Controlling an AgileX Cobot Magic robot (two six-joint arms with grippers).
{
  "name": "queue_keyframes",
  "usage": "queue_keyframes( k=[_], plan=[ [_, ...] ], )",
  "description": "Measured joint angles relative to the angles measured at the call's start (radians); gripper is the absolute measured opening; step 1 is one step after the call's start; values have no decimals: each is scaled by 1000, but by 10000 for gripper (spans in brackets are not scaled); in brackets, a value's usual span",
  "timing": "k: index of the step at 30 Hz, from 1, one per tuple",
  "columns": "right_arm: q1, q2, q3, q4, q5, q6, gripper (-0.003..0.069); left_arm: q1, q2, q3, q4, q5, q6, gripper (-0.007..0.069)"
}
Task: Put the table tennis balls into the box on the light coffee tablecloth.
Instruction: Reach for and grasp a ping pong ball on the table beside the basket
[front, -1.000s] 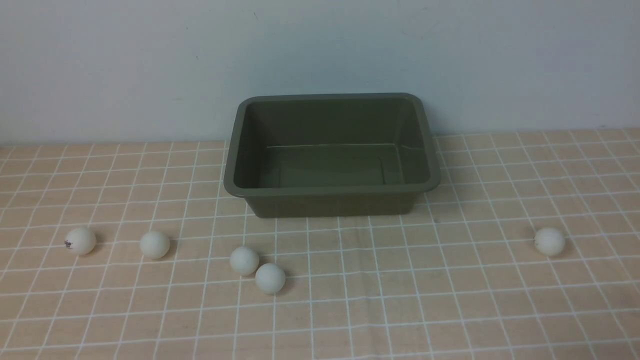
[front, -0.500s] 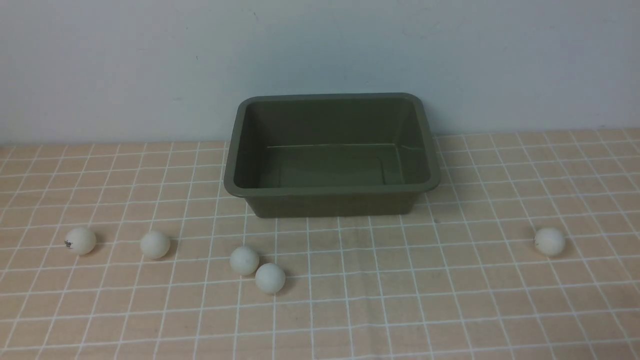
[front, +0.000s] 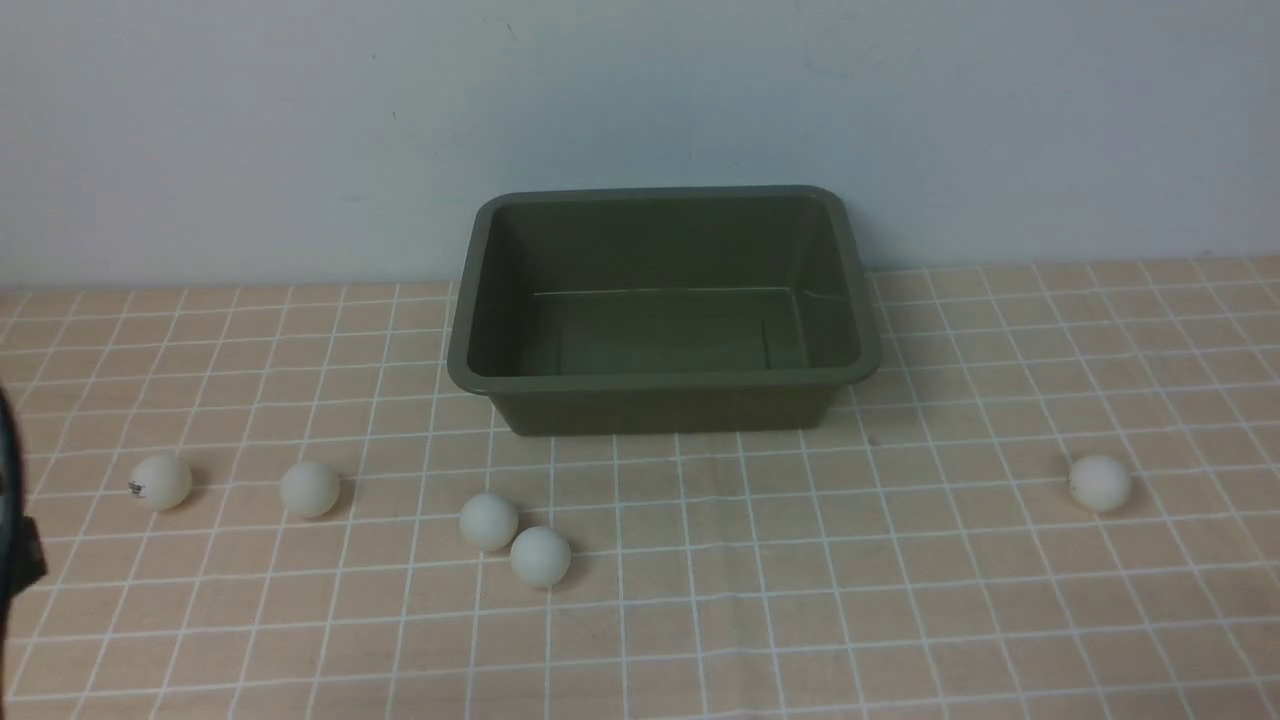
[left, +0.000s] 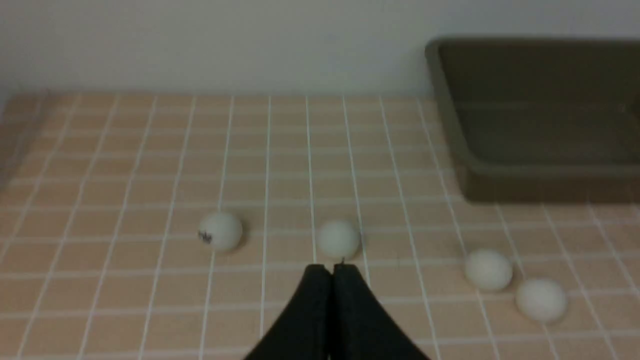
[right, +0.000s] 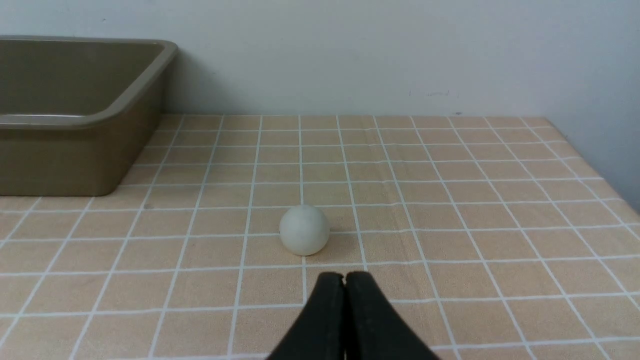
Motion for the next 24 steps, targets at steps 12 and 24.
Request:
queue_keyframes(
  k=[12,24],
  plan=[
    [0,0,0,0,1,0,-19,0,196,-17,0,165,55,-53],
    [0,0,0,0,1,0,-19,0,196,-18,1,192,92,154]
  ],
)
